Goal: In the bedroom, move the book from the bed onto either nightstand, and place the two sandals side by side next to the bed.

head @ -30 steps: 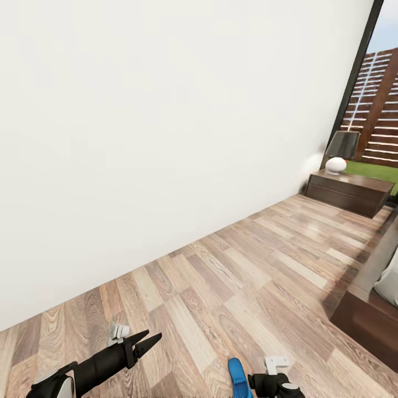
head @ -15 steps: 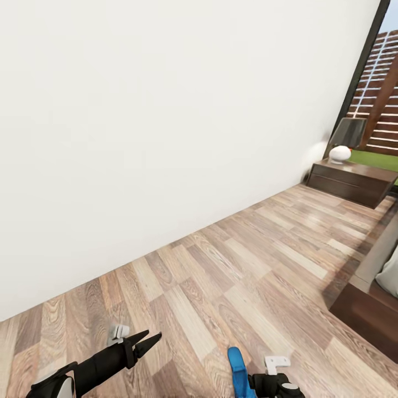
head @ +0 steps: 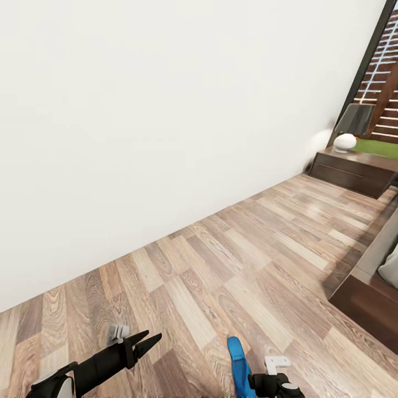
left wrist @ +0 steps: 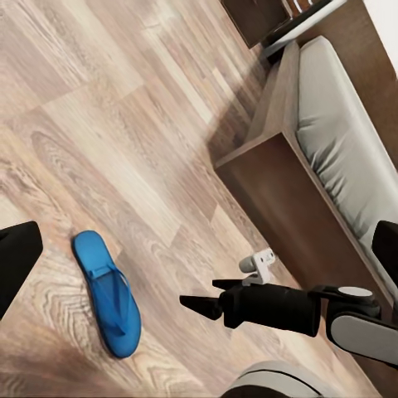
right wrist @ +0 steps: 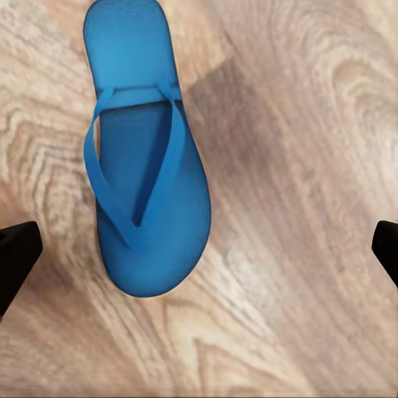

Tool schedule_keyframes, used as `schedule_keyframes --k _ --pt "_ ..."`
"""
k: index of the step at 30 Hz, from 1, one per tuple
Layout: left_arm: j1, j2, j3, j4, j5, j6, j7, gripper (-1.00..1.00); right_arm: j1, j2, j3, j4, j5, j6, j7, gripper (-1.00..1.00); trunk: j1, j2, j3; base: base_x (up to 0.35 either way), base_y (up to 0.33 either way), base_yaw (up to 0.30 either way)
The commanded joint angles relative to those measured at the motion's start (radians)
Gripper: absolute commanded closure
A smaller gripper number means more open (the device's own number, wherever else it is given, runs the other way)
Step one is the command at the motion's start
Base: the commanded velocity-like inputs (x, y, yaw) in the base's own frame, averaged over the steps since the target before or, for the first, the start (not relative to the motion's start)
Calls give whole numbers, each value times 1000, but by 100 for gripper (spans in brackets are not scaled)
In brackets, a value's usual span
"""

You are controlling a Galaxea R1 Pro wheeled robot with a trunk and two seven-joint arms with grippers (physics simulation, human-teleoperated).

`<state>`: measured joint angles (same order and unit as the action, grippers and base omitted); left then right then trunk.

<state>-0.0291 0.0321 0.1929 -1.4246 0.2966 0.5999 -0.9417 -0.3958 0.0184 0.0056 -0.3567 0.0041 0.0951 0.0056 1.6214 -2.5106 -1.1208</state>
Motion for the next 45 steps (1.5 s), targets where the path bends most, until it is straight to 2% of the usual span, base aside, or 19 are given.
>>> schedule_keyframes --k 1,3,13,31,36,45 --pt "-1 0 0 0 6 8 -1 -100 0 0 1 -2 1 6 1 -100 0 -1 -5 0 0 0" --pt "0 0 0 1 6 8 0 -100 0 0 1 -2 1 6 1 -100 1 -1 -13 0 0 0" --pt "-1 0 3 3 8 8 0 -100 0 0 1 -2 1 6 1 -100 1 -1 -13 2 2 0" --pt "-1 0 3 3 9 7 -1 -100 0 0 1 -2 1 6 1 -100 1 -1 -13 42 117 0" --pt "-1 1 4 37 9 6 0 -100 0 0 1 -2 1 6 1 -100 1 -1 -13 0 93 0" --pt "-1 1 4 45 9 6 0 -100 0 0 1 -2 1 6 1 -100 1 -1 -13 4 6 0"
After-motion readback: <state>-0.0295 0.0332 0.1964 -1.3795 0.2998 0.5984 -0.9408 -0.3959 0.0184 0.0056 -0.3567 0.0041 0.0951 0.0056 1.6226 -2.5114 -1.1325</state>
